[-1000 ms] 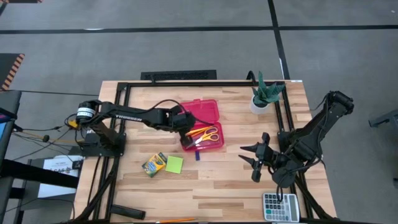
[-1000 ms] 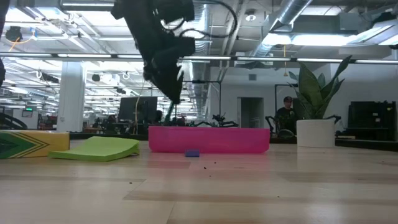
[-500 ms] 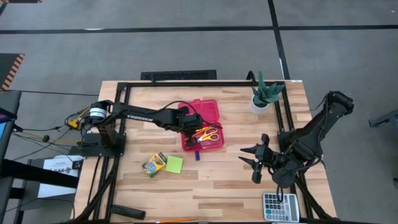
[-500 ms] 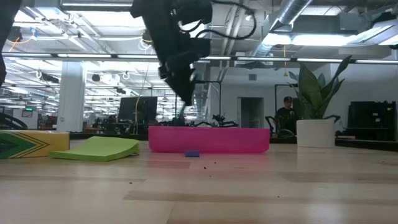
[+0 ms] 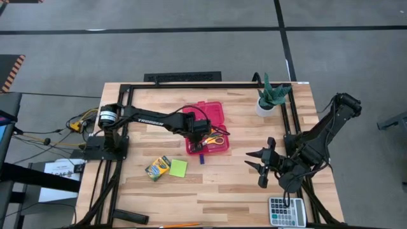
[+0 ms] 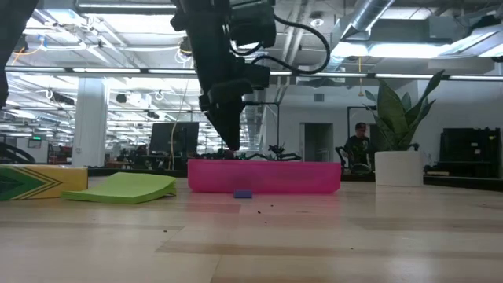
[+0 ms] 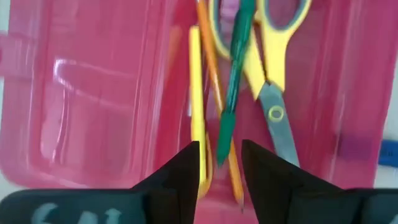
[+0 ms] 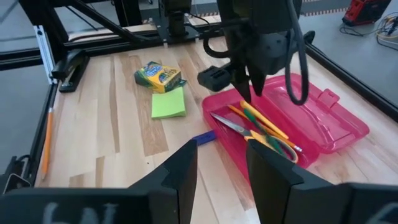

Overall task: Pack school essentials
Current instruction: Put the orange pencil into the supply box

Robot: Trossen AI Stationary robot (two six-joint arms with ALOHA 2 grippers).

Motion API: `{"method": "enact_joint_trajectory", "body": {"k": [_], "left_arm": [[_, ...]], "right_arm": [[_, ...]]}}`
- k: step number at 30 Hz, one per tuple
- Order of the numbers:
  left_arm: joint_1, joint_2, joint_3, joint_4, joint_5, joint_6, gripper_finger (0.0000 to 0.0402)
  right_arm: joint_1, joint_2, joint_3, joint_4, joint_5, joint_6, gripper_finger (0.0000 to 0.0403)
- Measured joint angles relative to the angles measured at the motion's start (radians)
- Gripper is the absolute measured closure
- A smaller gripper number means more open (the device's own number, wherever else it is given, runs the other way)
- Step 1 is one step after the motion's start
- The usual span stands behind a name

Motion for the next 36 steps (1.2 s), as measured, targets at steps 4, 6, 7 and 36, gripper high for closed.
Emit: {"method": "enact_joint_trajectory", "body": {"k": [4,6,7,36], "left_arm": [[-0.004,-0.014,0.018,-0.043,0.076,-0.033,0.0286],[-0.022,-0.033,0.055,-0.079,0.143,-0.046,0.0286],[-0.039,-0.049,0.064,-0.088,0.177,-0.057,0.0286],[-1.002,0.133,0.006,0.241,-0.168,-0.826,0.0284]], "right_arm": [[0.005,0.0,0.0,-0.001,0.0,0.001,0.0259],[0.01,0.0,0.0,-0.005,0.0,0.001,0.0261],[0.014,0.0,0.0,-0.007,-0.002,0.001,0.0261],[-0.026,0.0,0.0,0.068,-0.041,0.036,0.0254]]}}
